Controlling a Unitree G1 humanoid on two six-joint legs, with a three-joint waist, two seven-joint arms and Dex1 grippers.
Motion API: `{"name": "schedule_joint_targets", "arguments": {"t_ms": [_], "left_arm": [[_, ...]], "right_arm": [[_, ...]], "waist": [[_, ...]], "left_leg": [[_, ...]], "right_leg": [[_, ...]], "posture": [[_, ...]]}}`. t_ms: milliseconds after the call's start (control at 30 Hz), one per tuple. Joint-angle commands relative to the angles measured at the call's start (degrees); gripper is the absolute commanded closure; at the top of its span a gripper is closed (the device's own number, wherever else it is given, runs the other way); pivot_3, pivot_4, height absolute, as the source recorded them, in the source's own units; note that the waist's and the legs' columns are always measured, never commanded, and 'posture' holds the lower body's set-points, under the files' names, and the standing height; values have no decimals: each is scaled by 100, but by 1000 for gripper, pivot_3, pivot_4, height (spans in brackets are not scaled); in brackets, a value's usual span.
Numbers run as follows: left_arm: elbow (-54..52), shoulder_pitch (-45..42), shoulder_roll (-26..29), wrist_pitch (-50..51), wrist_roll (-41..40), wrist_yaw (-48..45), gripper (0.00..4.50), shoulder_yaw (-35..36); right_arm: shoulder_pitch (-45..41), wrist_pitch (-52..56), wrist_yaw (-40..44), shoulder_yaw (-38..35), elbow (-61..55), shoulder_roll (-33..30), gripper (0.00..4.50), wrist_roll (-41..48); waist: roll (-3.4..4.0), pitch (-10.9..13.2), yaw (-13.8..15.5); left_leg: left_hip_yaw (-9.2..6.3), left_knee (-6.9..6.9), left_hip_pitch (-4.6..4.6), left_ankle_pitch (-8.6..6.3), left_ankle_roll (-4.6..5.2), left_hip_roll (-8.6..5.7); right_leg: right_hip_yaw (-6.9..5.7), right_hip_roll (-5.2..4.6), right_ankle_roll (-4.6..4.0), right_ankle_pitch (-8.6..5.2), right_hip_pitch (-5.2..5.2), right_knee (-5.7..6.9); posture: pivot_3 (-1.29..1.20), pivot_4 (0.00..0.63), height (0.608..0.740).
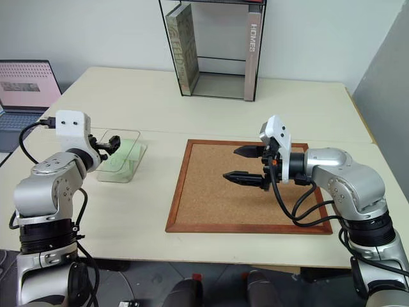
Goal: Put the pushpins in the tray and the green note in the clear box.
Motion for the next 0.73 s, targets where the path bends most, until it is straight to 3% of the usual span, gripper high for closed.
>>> {"name": "schedule_joint_targets", "arguments": {"t_ms": [33, 267, 467, 733], "left_arm": [[-610, 52, 99, -375, -79, -404, 828, -256], [-1500, 186, -498, -723, -1039, -1467, 828, -724], [-1193, 8, -626, -900, -1201, -1971, 828, -1144], [-924, -85, -734, -1046, -1371, -2576, 828, -1547]], "right_arm": [[75, -145, -44, -134, -346, -107, 371, -36], [1177, -62, -462, -1111, -923, -440, 371, 157], [2137, -265, -778, -1706, -1120, -702, 371, -69], [2412, -415, -1170, -1820, -1277, -555, 371, -67]], "waist": [[0, 0, 3], [-1, -1, 100], [-1, -1, 58], [0, -1, -6]], "left_leg": [[0, 0, 0, 0, 0, 0], [-7, 2, -11, 0, 0, -6], [-6, 6, -3, 1, 1, 0], [5, 16, 11, 4, 4, 1]], "right_leg": [[0, 0, 0, 0, 0, -1], [-6, -7, -2, 1, 3, -5], [-5, 3, 14, -11, 2, 3], [4, 4, 14, -9, 10, 11]], "posture": [[0, 150, 740], [0, 150, 740], [0, 150, 740], [0, 150, 740]]}}
